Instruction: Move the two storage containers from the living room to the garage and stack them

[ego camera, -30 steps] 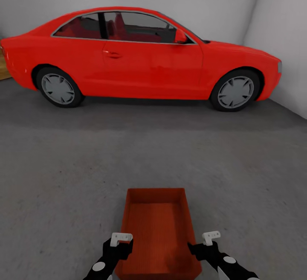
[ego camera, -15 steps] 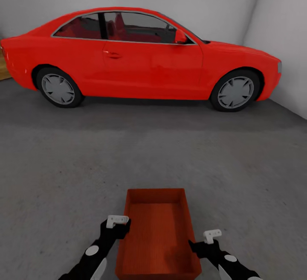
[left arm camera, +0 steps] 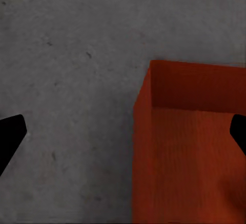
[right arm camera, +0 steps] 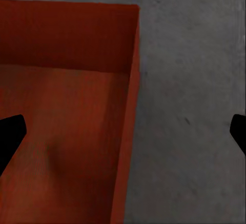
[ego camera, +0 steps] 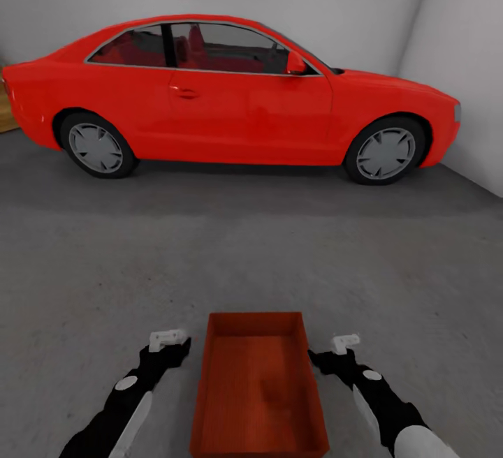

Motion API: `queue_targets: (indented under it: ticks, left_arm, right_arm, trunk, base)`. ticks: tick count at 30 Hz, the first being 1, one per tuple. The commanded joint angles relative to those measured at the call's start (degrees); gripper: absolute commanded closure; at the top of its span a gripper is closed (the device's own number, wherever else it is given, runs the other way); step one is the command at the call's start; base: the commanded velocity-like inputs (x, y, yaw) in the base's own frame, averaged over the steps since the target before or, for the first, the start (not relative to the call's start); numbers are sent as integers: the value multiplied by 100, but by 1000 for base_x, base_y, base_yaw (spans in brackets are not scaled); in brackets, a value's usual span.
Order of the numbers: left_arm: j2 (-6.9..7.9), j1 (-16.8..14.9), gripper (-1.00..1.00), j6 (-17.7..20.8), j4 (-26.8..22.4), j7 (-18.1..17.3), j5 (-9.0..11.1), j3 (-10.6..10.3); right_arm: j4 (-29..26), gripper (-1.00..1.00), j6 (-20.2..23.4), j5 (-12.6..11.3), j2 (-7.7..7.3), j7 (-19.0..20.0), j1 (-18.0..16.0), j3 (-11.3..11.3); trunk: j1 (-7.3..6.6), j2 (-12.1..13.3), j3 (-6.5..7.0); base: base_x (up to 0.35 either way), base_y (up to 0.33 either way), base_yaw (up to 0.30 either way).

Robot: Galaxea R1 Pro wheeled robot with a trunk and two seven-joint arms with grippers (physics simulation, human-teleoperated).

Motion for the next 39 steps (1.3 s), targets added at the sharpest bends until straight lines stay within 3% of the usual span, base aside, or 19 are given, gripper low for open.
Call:
queue_targets:
  ticks: [1,3,4,5,6,8,9,10,13,14,18,20,25,27,29,32,34,39]
  left_arm:
    - [11,-1,-100,228,-119,54,63,97]
    - [44,-1,-100,1110,-574,49,55,617]
    - [56,-1,-100,1329,-696,48,54,767]
    - [80,-1,-100,1739,-930,45,53,1069]
    - [115,-1,-100,2248,-1231,38,51,1521]
    - [135,-1,-100,2563,-1394,34,51,1887]
    - [143,-1,-100,2688,-1455,33,49,2076]
    - [146,-1,-100,2733,-1477,33,47,2154]
    - [157,-1,-100,2916,-1527,37,24,2471]
    - [161,-1,-100,2961,-1526,39,13,2517]
    - [361,-1,-100,3560,-1499,48,-253,2952]
    - [458,-1,-100,3712,-1384,49,-344,3210]
    - [533,3,-100,3784,-887,41,-413,3547]
    - [597,7,-100,3752,-670,35,-419,3596]
    - [701,12,-100,3655,-364,26,-414,3621]
    - [812,17,-100,3205,65,17,-402,3614]
    - [835,17,-100,2977,186,15,-400,3610]
    - [835,18,-100,2840,276,11,-398,3606]
  right_arm:
    - [-244,-100,252,45,3,36,3,-33]
    - [-1046,-100,1206,39,1,36,-2,-47]
    - [-1252,-100,1437,38,-4,36,-2,-51]
    - [-1669,-100,1865,36,-17,36,-2,-73]
    - [-2262,-100,2410,35,-63,32,5,-192]
    - [-2678,-100,2752,36,-129,31,26,-422]
    - [-2855,-100,2891,41,-168,32,34,-632]
    - [-2923,-100,2943,46,-183,33,37,-747]
    - [-3119,-100,3138,110,-247,20,51,-1424]
    - [-3133,-100,3157,135,-272,13,60,-1518]
    - [-3151,-100,3206,587,-771,-35,218,-2193]
    - [-3148,-100,3192,725,-944,-38,359,-2571]
    - [-3127,-100,3055,861,-1057,-30,683,-3390]
    - [-3118,-100,2861,888,-1058,-18,824,-3510]
    - [-3109,-100,2618,905,-1051,-1,962,-3570]
    - [-3080,-100,2143,964,-1032,13,1138,-3599]
    - [-2935,-100,1995,1087,-1031,19,1186,-3600]
    - [-2682,-100,1895,1228,-1029,17,1213,-3600]
  trunk:
    - [-23,40,12]
    - [-67,120,48]
    - [-89,160,66]
    - [-111,200,84]
    - [-133,241,102]
    - [-177,321,138]
    - [-199,361,156]
    - [-221,401,174]
    - [-286,521,228]
    - [-308,561,246]
    - [-396,722,318]
    - [-440,802,354]
    - [-550,1003,443]
    - [-594,1083,479]
    - [-638,1163,515]
    - [-704,1283,569]
    - [-748,1364,605]
    - [-748,1364,605]
  base:
    - [0,0,0]
    - [0,0,0]
    - [0,0,0]
    - [0,0,0]
    - [0,0,0]
    - [0,0,0]
    - [0,0,0]
    - [0,0,0]
    - [0,0,0]
    - [0,0,0]
    - [0,0,0]
    - [0,0,0]
    - [0,0,0]
    - [0,0,0]
    - [0,0,0]
    - [0,0,0]
    - [0,0,0]
    - [0,0,0]
